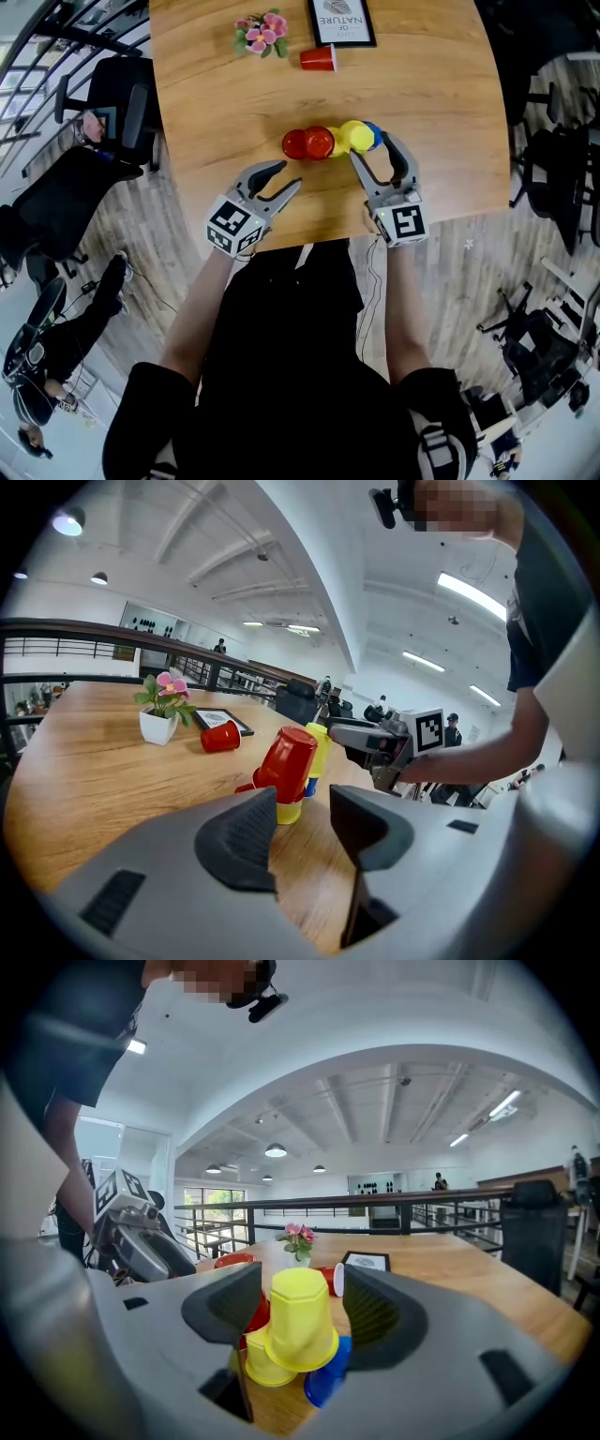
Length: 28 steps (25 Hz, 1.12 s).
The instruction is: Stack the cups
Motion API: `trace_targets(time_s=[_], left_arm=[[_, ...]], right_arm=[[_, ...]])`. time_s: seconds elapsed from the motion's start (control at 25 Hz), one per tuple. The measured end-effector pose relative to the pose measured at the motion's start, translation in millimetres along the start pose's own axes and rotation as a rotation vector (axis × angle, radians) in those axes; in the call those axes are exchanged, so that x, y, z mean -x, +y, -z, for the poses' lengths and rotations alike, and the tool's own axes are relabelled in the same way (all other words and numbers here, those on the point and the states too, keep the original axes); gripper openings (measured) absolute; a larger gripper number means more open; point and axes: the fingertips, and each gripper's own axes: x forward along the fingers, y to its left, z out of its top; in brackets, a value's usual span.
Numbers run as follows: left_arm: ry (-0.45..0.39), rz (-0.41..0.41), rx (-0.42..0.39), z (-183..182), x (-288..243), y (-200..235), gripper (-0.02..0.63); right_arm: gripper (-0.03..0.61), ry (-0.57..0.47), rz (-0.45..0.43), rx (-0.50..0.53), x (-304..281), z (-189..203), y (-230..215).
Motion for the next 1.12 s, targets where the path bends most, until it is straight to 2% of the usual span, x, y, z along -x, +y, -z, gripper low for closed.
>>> trace_targets(time_s=[0.24,0.32,0.48,0.68,0.88,1.12], left_arm=[[-0.018,-0.018,0.021,-5.8,7.3,5.9,0.198],[-0.026,-0.031,0.04,-7.6,8.4,10.8,0.198],[-0.057,-0.053,0.062,-16.3,10.1,16.2,0.198],[-0.108,-0.126,0.088,-31.9,16.8,34.6,0.198],[-0.101,-0.194,0.052,-39.8,18.1,49.4,0.195],[-0.117,-0.279,0.083,-42.2,15.7,64.6,0.193]], right_arm=[[0.285,0.051,-0.013,0.023,11.8,-3.4,-3.7],[0.279,0.028,0.006,0.014,9.3,-14.2,-10.6],[0.267,0.072,0.01,-0.002,13.9,-8.2,-31.1],[0.238,0.092,-0.008,-0.011,-0.6,-17.1,-53.1],[0.227,0.224,-0.123,-0.004,-36.6,3.2,-67.1],[0.204,0.363,-0.29,0.067,-88.7,26.4,-73.2]])
